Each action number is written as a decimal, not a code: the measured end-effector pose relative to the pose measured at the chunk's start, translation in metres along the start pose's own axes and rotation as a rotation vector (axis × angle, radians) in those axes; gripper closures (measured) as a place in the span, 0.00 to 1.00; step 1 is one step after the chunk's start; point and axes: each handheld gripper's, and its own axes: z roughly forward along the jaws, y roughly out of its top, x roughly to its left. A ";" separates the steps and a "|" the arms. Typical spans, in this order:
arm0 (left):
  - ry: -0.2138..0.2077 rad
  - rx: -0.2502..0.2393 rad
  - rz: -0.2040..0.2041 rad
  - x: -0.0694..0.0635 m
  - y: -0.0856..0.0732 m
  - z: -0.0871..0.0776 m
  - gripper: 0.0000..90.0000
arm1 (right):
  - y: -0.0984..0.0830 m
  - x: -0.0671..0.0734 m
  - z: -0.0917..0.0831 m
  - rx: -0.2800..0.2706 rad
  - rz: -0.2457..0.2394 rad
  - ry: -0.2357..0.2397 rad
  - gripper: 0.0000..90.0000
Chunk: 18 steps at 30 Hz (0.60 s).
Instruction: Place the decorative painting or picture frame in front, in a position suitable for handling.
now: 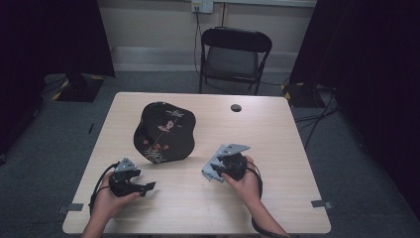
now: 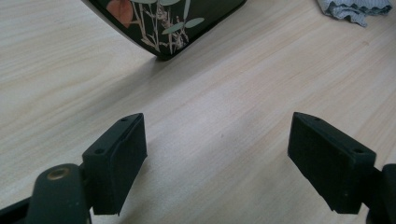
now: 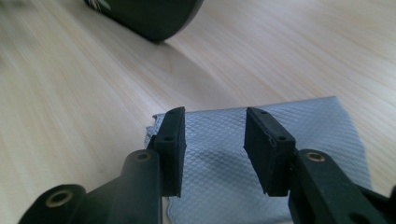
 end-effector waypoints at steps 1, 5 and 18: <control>0.010 -0.006 0.004 0.001 0.001 0.000 0.22 | 0.002 0.002 0.006 0.031 -0.009 -0.001 0.65; 0.006 -0.018 0.009 0.000 0.005 0.000 0.22 | -0.003 0.006 0.017 0.124 -0.068 -0.019 0.65; 0.009 -0.017 0.012 -0.001 0.007 0.001 0.22 | -0.064 -0.041 -0.065 0.130 0.042 -0.153 0.56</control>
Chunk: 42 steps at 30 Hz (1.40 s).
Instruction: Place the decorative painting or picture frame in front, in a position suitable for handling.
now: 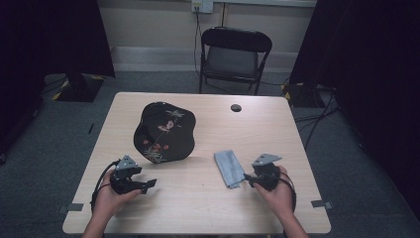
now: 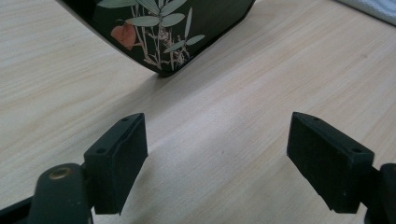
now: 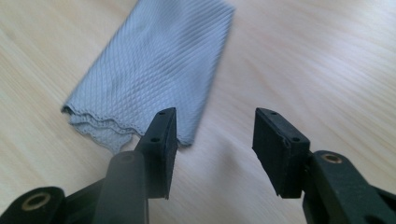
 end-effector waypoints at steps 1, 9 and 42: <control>-0.001 0.003 -0.001 0.000 0.000 0.000 0.22 | -0.003 -0.004 -0.005 -0.025 0.027 0.006 0.56; 0.015 -0.002 -0.006 -0.001 0.002 0.000 0.22 | 0.009 0.024 0.012 -0.100 0.131 0.127 0.53; 0.051 -0.059 -0.070 0.039 0.023 0.003 0.22 | -0.020 0.015 0.006 -0.032 0.084 0.077 0.48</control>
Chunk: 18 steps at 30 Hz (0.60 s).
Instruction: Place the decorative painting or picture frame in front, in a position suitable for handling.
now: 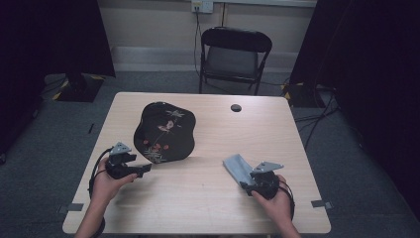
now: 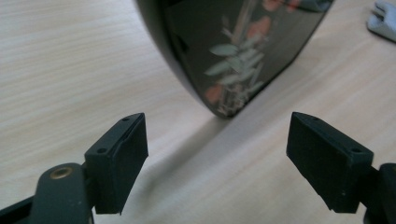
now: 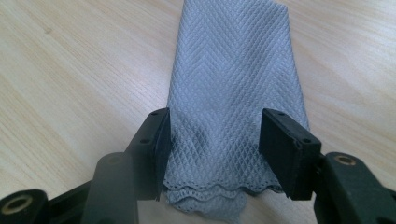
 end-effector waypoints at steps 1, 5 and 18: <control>-0.018 -0.013 0.005 0.002 0.003 0.001 0.22 | 0.000 0.000 0.000 0.001 0.003 0.000 0.48; 0.000 -0.029 -0.003 0.008 0.011 0.004 0.22 | 0.000 -0.002 0.001 -0.005 0.011 0.008 0.48; -0.041 -0.072 0.050 -0.007 0.021 0.007 0.26 | 0.003 -0.003 0.002 0.016 -0.014 0.003 0.47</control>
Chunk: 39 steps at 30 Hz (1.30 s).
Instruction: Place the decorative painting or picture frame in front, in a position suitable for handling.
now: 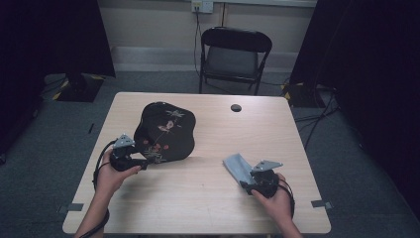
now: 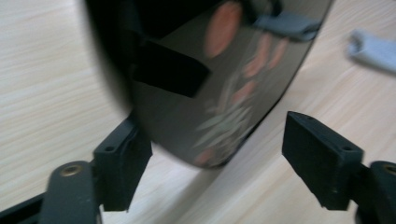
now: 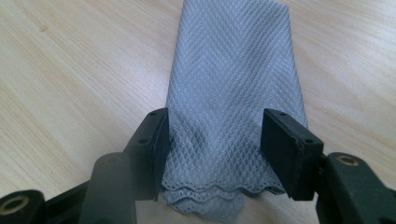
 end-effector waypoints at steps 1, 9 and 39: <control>0.000 0.009 0.012 -0.003 0.000 -0.001 0.27 | 0.000 0.000 0.000 0.002 -0.004 -0.003 0.47; -0.018 0.016 0.014 -0.014 -0.005 -0.006 0.27 | 0.001 -0.001 0.000 0.004 -0.008 -0.004 0.46; -0.055 -0.030 0.027 -0.011 0.078 -0.041 0.47 | 0.003 -0.002 0.002 0.010 -0.002 -0.004 0.46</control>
